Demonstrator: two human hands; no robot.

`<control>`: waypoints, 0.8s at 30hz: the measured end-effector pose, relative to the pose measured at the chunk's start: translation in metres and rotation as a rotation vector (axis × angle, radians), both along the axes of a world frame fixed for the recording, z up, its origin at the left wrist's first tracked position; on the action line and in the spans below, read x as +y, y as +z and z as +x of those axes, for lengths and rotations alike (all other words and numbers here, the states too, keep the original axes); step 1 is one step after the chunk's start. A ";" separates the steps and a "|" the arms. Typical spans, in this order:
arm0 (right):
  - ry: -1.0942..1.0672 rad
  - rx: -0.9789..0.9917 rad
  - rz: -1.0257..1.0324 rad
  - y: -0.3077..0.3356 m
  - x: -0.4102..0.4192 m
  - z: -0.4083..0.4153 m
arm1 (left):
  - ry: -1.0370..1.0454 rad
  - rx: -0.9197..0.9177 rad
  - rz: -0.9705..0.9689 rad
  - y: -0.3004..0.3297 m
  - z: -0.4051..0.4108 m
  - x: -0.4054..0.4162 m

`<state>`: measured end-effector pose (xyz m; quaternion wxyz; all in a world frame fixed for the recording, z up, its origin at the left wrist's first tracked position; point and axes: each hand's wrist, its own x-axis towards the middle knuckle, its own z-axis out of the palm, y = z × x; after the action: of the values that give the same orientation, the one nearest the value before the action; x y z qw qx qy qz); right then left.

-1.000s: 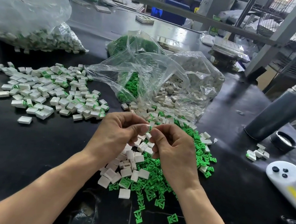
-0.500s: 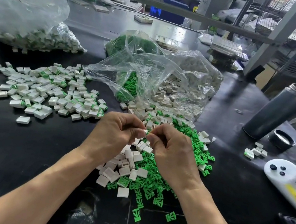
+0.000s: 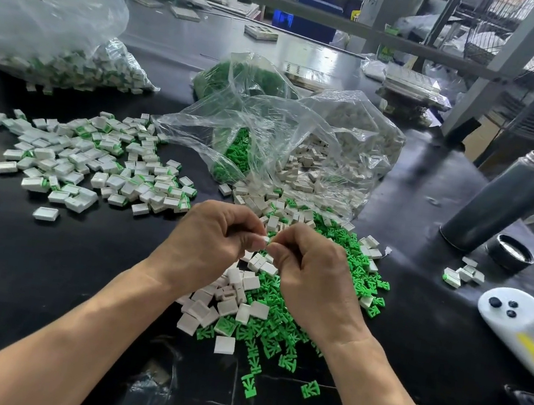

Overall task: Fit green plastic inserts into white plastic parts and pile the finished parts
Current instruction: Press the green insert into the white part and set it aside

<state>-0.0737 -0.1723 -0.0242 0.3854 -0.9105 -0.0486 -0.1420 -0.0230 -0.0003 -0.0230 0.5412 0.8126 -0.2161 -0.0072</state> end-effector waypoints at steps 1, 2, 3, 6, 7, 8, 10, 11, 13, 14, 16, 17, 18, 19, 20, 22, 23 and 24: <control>0.004 -0.005 -0.001 0.000 0.000 0.000 | 0.000 -0.002 0.004 0.000 0.000 0.000; 0.007 -0.009 -0.011 -0.001 0.000 0.001 | 0.002 -0.007 0.013 -0.001 0.000 0.000; 0.009 -0.013 -0.035 -0.001 0.001 0.001 | 0.004 -0.012 0.028 -0.001 0.001 0.000; -0.002 -0.023 -0.067 -0.004 0.003 0.002 | 0.003 -0.037 0.064 -0.003 0.001 0.000; -0.012 -0.018 -0.026 -0.005 0.003 0.002 | 0.005 -0.034 0.044 -0.005 0.001 0.000; -0.023 -0.009 0.035 -0.006 0.002 0.003 | 0.010 -0.010 -0.006 -0.006 0.002 -0.001; -0.050 0.020 0.171 -0.007 0.002 0.005 | 0.028 0.073 -0.144 -0.009 0.001 -0.002; -0.063 0.029 0.227 -0.008 0.004 0.005 | 0.042 0.104 -0.195 -0.010 0.001 -0.004; -0.088 0.033 0.308 -0.010 0.007 0.006 | 0.060 0.135 -0.256 -0.012 0.000 -0.007; -0.103 0.032 0.338 -0.011 0.008 0.006 | 0.064 0.148 -0.285 -0.013 0.000 -0.008; -0.120 0.022 0.393 -0.012 0.010 0.004 | 0.074 0.179 -0.353 -0.014 -0.002 -0.011; -0.121 0.017 0.418 -0.012 0.010 0.004 | 0.081 0.196 -0.380 -0.014 -0.003 -0.013; -0.121 0.013 0.436 -0.013 0.011 0.004 | 0.089 0.210 -0.398 -0.015 -0.003 -0.014; -0.122 0.010 0.448 -0.013 0.012 0.004 | 0.096 0.217 -0.412 -0.015 -0.004 -0.015; -0.124 0.012 0.457 -0.013 0.012 0.004 | 0.100 0.220 -0.423 -0.015 -0.004 -0.015; -0.114 0.050 0.492 -0.011 0.010 0.003 | 0.095 0.231 -0.424 -0.015 -0.004 -0.016; -0.101 0.081 0.525 -0.011 0.008 0.003 | 0.085 0.240 -0.412 -0.015 -0.004 -0.016; -0.090 0.108 0.563 -0.010 0.006 0.003 | 0.074 0.248 -0.396 -0.014 -0.004 -0.015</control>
<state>-0.0702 -0.1664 -0.0338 0.6184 -0.7751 0.0538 -0.1180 -0.0267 -0.0158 -0.0373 0.7125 0.6907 -0.1151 -0.0445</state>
